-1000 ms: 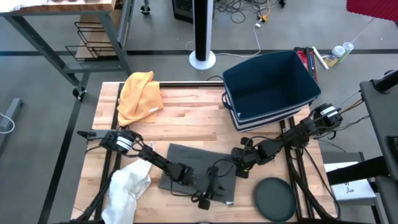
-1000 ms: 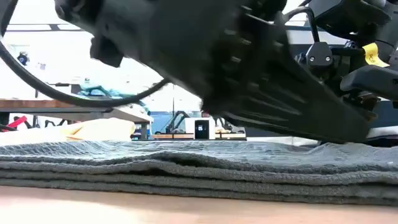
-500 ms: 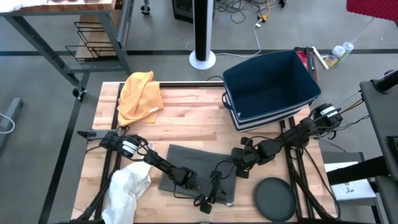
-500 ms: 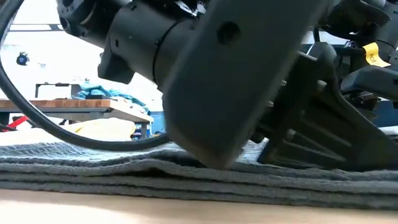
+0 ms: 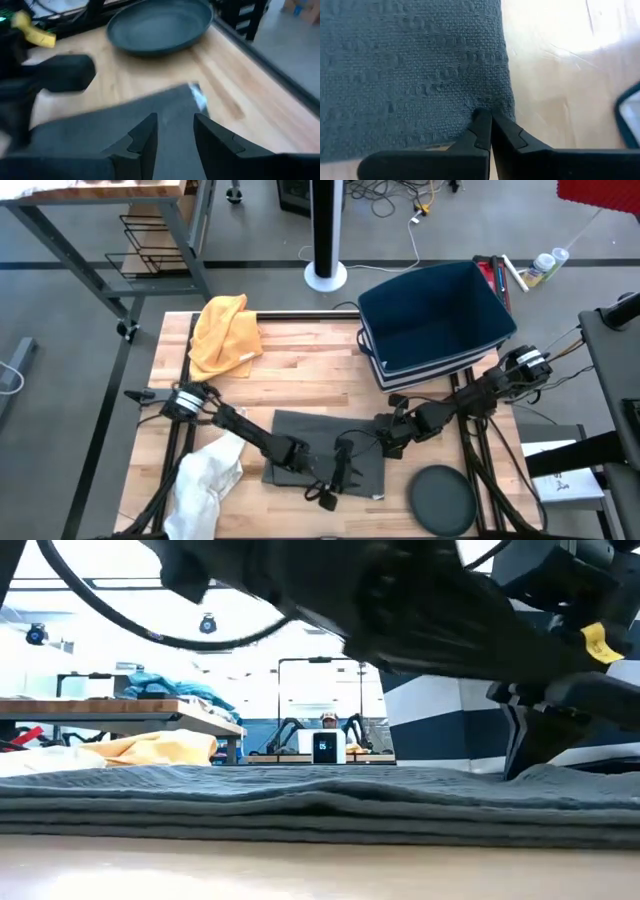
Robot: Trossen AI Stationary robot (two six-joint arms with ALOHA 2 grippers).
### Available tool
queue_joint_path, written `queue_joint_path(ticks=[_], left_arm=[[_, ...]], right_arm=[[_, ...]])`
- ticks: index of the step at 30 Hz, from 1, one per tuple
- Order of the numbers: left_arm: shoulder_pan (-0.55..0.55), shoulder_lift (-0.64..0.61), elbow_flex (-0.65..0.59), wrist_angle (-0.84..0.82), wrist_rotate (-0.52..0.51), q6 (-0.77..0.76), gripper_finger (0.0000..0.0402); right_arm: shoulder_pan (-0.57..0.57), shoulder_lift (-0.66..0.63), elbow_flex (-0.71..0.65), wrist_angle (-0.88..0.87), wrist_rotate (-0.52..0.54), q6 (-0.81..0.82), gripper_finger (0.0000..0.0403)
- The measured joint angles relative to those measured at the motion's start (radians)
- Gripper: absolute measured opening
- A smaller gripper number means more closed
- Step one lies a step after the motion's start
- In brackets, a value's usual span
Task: Fold kitchen towel into neat rectangle
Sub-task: Fold the gray towel
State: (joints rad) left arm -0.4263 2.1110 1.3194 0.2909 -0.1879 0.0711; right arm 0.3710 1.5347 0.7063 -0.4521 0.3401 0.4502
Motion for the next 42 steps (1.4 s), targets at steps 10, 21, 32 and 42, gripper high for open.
queue_joint_path(ticks=[10, 21, 32, 42], left_arm=[[0.0, -0.331, -0.369, -0.028, -0.11, -0.083, 0.0119], [0.0, -0.412, -0.67, 0.174, -0.113, -0.213, 0.0119], [-0.014, -0.412, -0.734, 0.188, -0.117, -0.256, 0.0119], [-0.028, -0.412, -0.712, 0.188, -0.117, -0.304, 0.0119]], right_arm=[[0.009, -0.246, -0.001, -0.026, 0.008, 0.025, 0.0], [0.023, -0.184, -0.03, 0.011, -0.057, 0.147, 0.0], [0.024, -0.001, -0.012, -0.02, -0.121, 0.158, 0.0], [0.026, -0.129, 0.097, -0.202, -0.066, 0.089, 0.0]])
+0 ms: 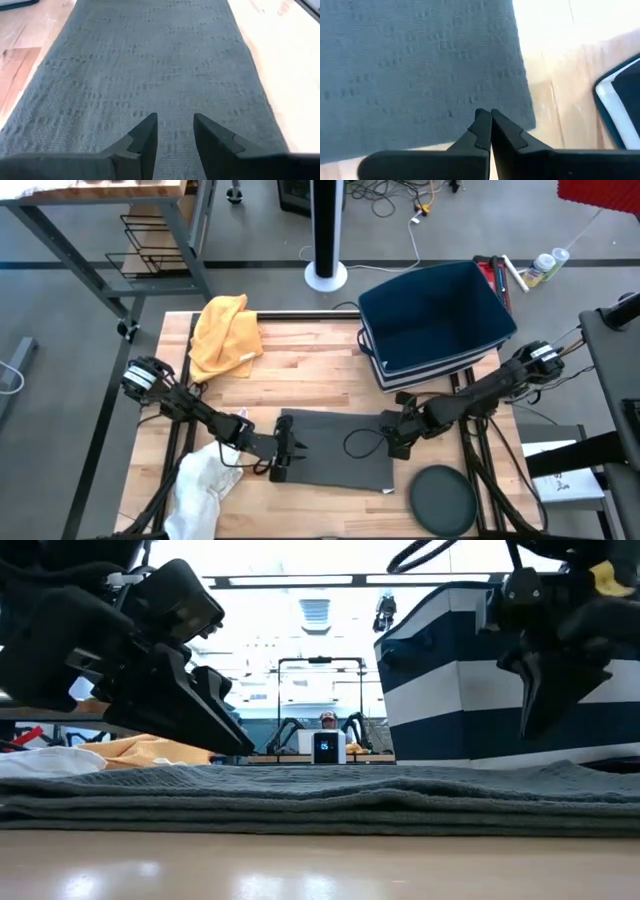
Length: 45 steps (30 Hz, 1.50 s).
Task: Fold kitchen towel into neat rectangle
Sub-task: Fold the gray towel
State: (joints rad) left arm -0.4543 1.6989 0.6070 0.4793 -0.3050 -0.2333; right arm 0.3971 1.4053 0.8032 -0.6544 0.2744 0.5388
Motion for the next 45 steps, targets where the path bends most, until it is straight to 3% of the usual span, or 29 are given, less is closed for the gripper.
queue_joint_path(ticks=[7, 15, 21, 26, 33, 37, 40, 45], left_arm=[[-0.028, 0.0, 0.002, 0.0, 0.0, -0.016, 0.0119], [-0.035, 0.0, 0.002, 0.002, -0.002, -0.014, 0.0119], [-0.038, 0.0, 0.002, 0.0, -0.002, -0.013, 0.0119], [-0.038, 0.0, 0.004, 0.001, -0.019, 0.01, 0.0119], [-0.039, 0.0, 0.021, 0.001, -0.038, 0.018, 0.0119], [-0.049, 0.0, 0.021, 0.0, -0.039, 0.015, 0.0119], [-0.051, 0.0, 0.021, 0.0, -0.045, 0.015, 0.0119], [-0.051, 0.0, 0.02, 0.003, -0.048, 0.018, 0.0119]], right_arm=[[0.014, 0.026, -0.017, 0.089, -0.113, 0.015, 0.0], [0.015, 0.16, -0.018, 0.083, -0.114, 0.044, 0.0], [0.015, 0.162, 0.04, -0.003, -0.124, 0.012, 0.0], [0.012, 0.127, 0.134, -0.014, -0.008, -0.043, 0.0], [-0.014, 0.166, 0.082, 0.436, 0.06, -0.11, 0.0], [-0.001, 0.208, -0.058, 0.9, 0.232, -0.063, 0.0], [0.016, 0.281, -0.125, 1.139, 0.375, -0.058, 0.0], [0.029, 0.424, -0.112, 1.248, 0.56, -0.072, 0.0]])
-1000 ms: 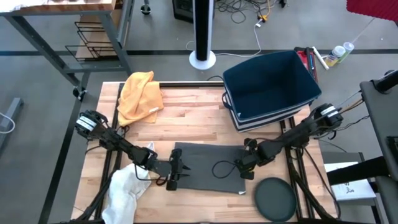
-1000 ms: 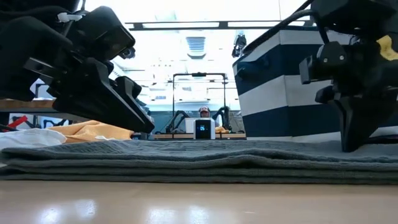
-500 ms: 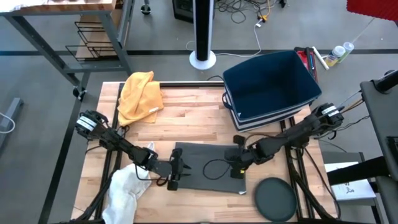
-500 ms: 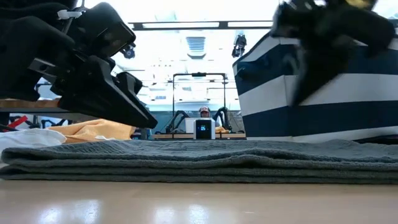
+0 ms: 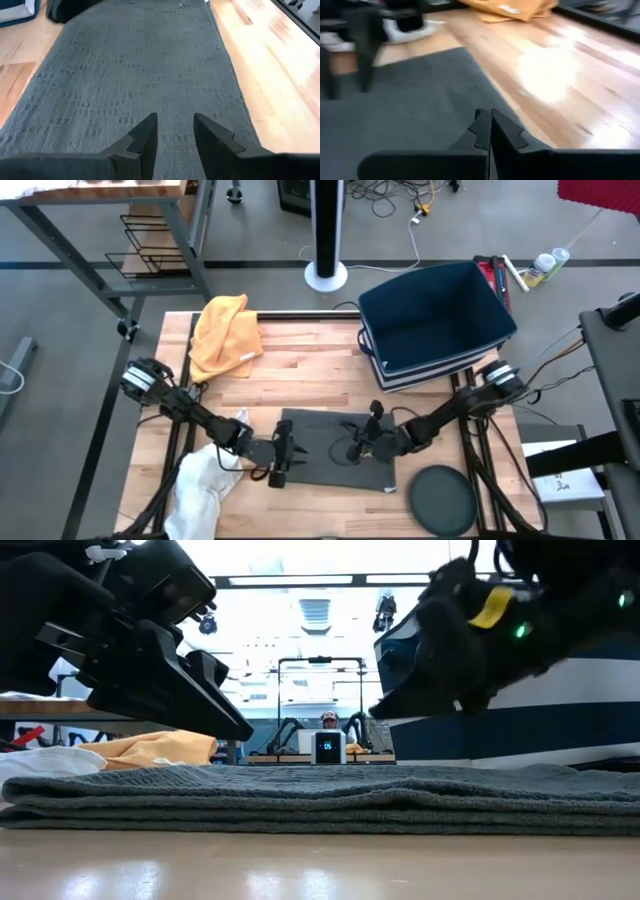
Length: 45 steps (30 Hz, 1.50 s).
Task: Fold kitchen towel into neat rectangle
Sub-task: Fold the gray towel
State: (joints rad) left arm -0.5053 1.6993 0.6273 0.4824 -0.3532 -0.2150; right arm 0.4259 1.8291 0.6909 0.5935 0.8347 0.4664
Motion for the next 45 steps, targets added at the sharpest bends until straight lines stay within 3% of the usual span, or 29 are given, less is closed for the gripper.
queue_joint_path(ticks=[6, 16, 22, 29, 33, 39, 45], left_arm=[[0.0, 0.0, -0.001, 0.002, -0.004, -0.003, 0.0119], [0.002, 0.0, -0.001, 0.002, -0.006, -0.003, 0.0119], [0.003, 0.0, -0.001, 0.0, -0.006, -0.004, 0.0119], [0.002, -0.003, -0.001, -0.019, -0.005, 0.0, 0.0119], [0.002, -0.035, -0.002, -0.063, -0.006, 0.006, 0.0119], [0.006, -0.075, -0.002, -0.152, -0.067, 0.001, 0.0119], [0.046, -0.058, -0.017, -0.17, -0.076, -0.024, 0.0119]], right_arm=[[-0.001, 0.129, 0.011, 0.158, 0.179, 0.034, 0.0], [-0.041, 0.254, 0.012, 0.216, 0.16, 0.184, 0.0], [-0.055, 0.32, 0.025, 0.244, 0.22, 0.262, 0.0], [-0.057, 0.209, 0.087, 0.311, 0.095, -0.069, 0.0], [-0.089, 0.235, 0.126, 0.205, 0.043, -0.07, 0.0], [-0.112, 0.306, 0.184, 0.048, 0.025, 0.087, 0.0], [-0.106, 0.289, 0.218, 0.029, -0.007, -0.002, 0.0]])
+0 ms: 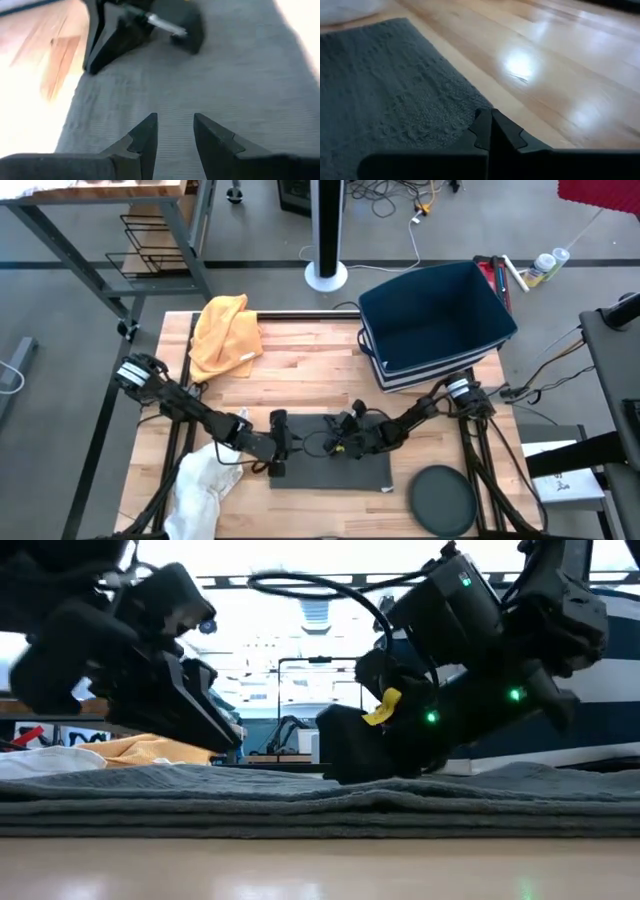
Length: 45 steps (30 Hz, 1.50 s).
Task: Fold kitchen towel into neat rectangle
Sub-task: Fold the gray towel
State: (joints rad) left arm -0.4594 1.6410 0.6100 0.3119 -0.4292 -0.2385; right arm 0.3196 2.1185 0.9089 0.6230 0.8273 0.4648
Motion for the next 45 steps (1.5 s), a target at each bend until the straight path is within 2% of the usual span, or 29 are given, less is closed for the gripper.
queue_joint_path(ticks=[3, 6, 11, 14, 19, 25, 29, 34, 39, 45], left_arm=[[0.029, 0.0, -0.014, 0.002, 0.001, 0.007, 0.0116], [0.068, -0.004, -0.046, 0.065, 0.017, 0.01, 0.0107], [0.102, -0.004, -0.162, 0.251, 0.031, 0.003, 0.0094], [0.104, -0.004, -0.225, 0.339, 0.031, -0.028, 0.009], [0.104, -0.004, -0.263, 0.344, 0.029, -0.065, 0.0097], [0.103, -0.046, -0.268, 0.341, 0.028, -0.059, 0.012], [0.101, -0.118, -0.276, 0.264, 0.014, -0.056, 0.0127], [0.113, -0.173, -0.354, 0.255, -0.017, -0.129, 0.0128], [0.114, -0.162, -0.441, 0.32, -0.015, -0.212, 0.0128], [0.114, -0.157, -0.466, 0.377, -0.004, -0.151, 0.0128]], right_arm=[[0.001, -0.029, 0.047, 0.011, 0.002, -0.124, 0.0], [-0.005, -0.03, 0.094, 0.015, 0.002, -0.17, 0.0], [-0.029, 0.043, 0.143, 0.012, -0.002, -0.082, 0.0], [-0.036, 0.107, 0.162, 0.008, -0.04, -0.009, 0.0], [-0.036, 0.139, 0.186, 0.017, -0.061, 0.048, 0.0], [-0.034, 0.052, 0.206, 0.006, -0.072, -0.134, 0.0], [-0.05, 0.035, 0.228, 0.007, -0.082, -0.192, 0.0], [-0.093, 0.099, 0.249, -0.003, -0.182, -0.107, 0.0], [-0.103, 0.141, 0.25, -0.038, -0.174, -0.057, 0.0], [-0.104, 0.116, 0.252, -0.05, -0.173, -0.073, 0.0]])
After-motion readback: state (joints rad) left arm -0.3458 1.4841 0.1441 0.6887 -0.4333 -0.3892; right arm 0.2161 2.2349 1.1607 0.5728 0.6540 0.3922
